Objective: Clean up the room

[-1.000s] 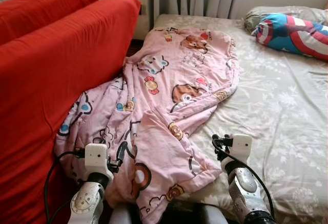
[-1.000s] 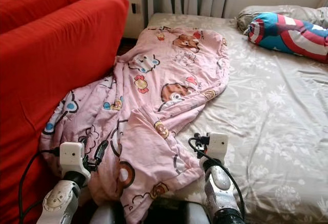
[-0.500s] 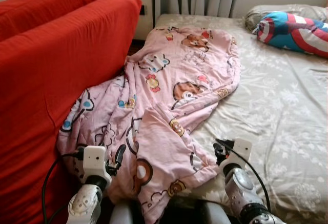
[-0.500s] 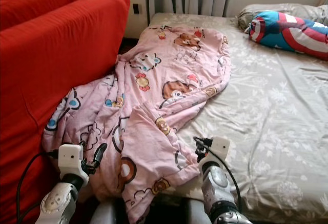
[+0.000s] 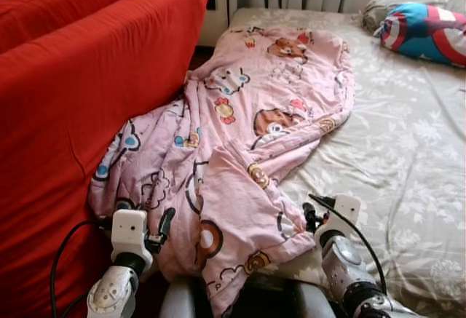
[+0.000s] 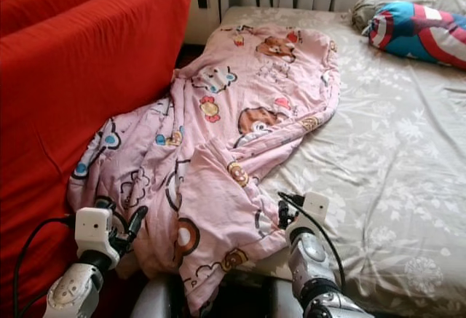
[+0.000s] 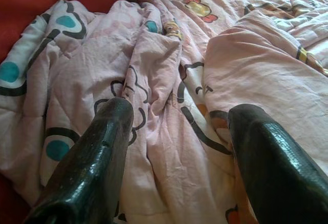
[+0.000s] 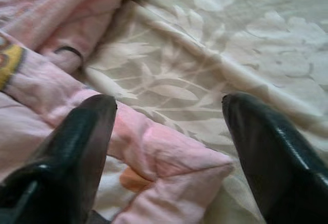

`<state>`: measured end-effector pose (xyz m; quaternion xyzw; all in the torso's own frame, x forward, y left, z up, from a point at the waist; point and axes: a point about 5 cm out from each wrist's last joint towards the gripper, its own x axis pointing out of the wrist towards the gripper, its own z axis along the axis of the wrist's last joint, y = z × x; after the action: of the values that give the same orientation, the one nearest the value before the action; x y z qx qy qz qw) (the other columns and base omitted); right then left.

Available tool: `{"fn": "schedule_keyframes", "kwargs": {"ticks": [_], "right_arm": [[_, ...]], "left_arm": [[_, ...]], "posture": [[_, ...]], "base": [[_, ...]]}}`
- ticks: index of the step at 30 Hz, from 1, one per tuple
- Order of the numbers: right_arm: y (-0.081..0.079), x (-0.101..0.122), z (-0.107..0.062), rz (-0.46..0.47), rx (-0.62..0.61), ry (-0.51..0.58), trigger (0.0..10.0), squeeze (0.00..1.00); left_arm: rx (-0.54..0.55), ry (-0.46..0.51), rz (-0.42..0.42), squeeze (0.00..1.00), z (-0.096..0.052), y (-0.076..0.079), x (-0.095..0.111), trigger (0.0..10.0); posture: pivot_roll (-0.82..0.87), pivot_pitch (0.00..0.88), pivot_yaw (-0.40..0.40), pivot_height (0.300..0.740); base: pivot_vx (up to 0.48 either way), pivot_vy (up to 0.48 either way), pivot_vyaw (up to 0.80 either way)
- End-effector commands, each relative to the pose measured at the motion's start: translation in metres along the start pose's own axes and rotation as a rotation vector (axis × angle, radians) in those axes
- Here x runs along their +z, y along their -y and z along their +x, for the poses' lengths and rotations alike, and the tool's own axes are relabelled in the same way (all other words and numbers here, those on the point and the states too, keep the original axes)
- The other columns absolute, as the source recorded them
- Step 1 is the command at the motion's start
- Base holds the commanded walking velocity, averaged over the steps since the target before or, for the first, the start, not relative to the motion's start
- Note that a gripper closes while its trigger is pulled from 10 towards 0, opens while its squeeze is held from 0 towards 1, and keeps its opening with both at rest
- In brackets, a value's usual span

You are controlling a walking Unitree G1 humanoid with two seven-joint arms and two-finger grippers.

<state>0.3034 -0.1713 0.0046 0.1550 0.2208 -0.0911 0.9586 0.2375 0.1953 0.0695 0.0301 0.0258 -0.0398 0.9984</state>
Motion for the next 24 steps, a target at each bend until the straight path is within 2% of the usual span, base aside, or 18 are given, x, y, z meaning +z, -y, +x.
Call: {"fn": "schedule_keyframes", "kwargs": {"ticks": [1, 2, 3, 4, 5, 7, 14, 22, 24], "right_arm": [[0.005, -0.003, -0.001, 0.019, -0.035, -0.011, 10.0, 1.00], [0.006, -0.003, -0.001, 0.023, -0.036, -0.011, 10.0, 1.00], [0.006, -0.004, -0.001, 0.030, -0.033, -0.013, 10.0, 0.53], [0.007, -0.004, -0.001, 0.034, -0.031, -0.014, 10.0, 0.53], [0.007, -0.005, -0.002, 0.049, -0.027, -0.023, 10.0, 0.00], [0.007, -0.008, -0.002, 0.096, -0.018, -0.033, 10.0, 0.00], [0.007, -0.011, -0.003, 0.151, -0.012, -0.033, 10.0, 0.00], [0.004, -0.010, -0.003, 0.181, 0.003, -0.020, 10.0, 0.00], [0.001, -0.007, -0.002, 0.212, 0.024, -0.007, 10.0, 0.00]], "left_arm": [[-0.007, -0.030, 0.003, 0.00, -0.005, -0.001, -0.003, 10.0], [-0.008, -0.032, 0.004, 0.00, -0.007, -0.001, -0.003, 10.0], [-0.009, -0.035, 0.004, 0.00, -0.008, -0.001, -0.003, 10.0], [-0.010, -0.037, 0.004, 0.00, -0.008, -0.001, -0.003, 10.0], [-0.014, -0.042, 0.005, 0.00, -0.010, -0.001, -0.003, 10.0], [-0.022, -0.050, 0.006, 0.00, -0.016, 0.000, -0.003, 10.0], [-0.012, -0.080, 0.015, 0.00, -0.030, -0.004, -0.003, 10.0], [-0.014, -0.096, 0.021, 0.00, -0.036, -0.006, -0.004, 10.0], [-0.016, -0.110, 0.023, 0.00, -0.038, -0.005, -0.003, 10.0]], "posture": [[0.10, 0.193, 0.039, 0.608], [0.10, 0.198, 0.040, 0.608], [0.10, 0.200, 0.040, 0.608], [0.10, 0.200, 0.040, 0.608], [0.11, 0.214, 0.042, 0.608], [0.11, 0.226, 0.043, 0.608], [0.13, 0.258, 0.052, 0.608], [0.14, 0.274, 0.058, 0.608], [0.14, 0.276, 0.059, 0.608]], "base": [[0.000, 0.000, 0.00], [0.000, 0.000, 0.00], [0.000, 0.000, 0.00], [0.000, 0.000, 0.00], [0.000, 0.000, 0.00], [0.000, 0.000, 0.00], [0.000, 0.000, 0.00], [0.000, 0.000, 0.00], [0.000, 0.000, 0.00]]}}
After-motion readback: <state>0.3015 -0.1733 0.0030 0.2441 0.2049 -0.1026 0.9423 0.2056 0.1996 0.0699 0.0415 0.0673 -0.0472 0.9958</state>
